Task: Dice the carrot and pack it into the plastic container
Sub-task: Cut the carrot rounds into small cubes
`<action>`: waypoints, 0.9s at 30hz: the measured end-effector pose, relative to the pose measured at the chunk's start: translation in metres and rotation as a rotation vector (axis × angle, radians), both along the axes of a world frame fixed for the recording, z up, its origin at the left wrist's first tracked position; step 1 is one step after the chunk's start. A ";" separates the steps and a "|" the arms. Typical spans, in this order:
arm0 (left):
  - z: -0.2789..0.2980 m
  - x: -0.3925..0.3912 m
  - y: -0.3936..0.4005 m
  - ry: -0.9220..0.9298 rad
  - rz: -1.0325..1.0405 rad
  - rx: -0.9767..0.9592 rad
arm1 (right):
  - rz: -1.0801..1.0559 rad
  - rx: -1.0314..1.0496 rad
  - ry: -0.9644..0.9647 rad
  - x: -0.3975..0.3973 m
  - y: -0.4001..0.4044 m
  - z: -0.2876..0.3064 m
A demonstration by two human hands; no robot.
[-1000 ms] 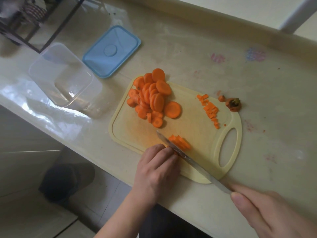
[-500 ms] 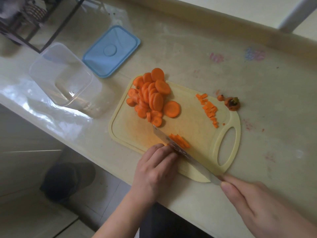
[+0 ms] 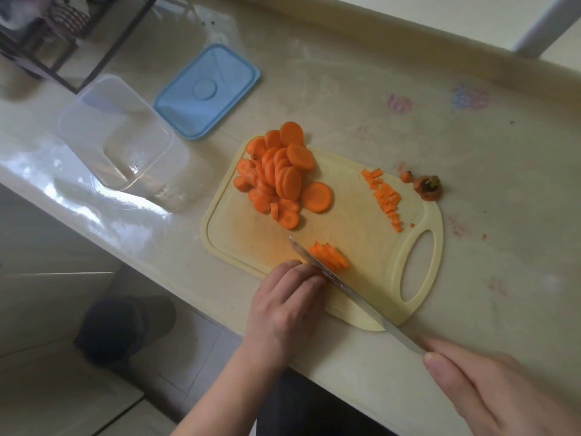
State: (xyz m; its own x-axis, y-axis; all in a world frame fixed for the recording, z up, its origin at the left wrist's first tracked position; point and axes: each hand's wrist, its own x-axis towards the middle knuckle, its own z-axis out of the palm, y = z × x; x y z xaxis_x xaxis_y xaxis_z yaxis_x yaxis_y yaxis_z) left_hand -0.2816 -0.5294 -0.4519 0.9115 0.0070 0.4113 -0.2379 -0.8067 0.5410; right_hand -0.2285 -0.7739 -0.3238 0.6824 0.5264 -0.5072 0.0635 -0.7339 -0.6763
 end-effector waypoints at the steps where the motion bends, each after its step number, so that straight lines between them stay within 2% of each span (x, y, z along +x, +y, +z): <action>1: -0.001 -0.001 0.001 0.004 -0.003 -0.007 | 0.000 0.006 -0.002 -0.001 -0.002 -0.001; 9: -0.002 -0.002 0.004 0.010 -0.021 -0.026 | -0.001 -0.046 -0.053 -0.002 -0.002 -0.005; 16: -0.001 -0.001 0.006 -0.002 -0.040 -0.046 | 0.121 -0.070 -0.013 0.008 0.019 -0.021; 23: -0.002 -0.003 0.009 -0.009 -0.046 -0.044 | 0.017 -0.079 0.047 0.000 0.008 -0.011; 27: 0.005 -0.012 0.019 -0.037 0.012 -0.054 | 0.003 -0.138 -0.073 -0.008 0.001 -0.002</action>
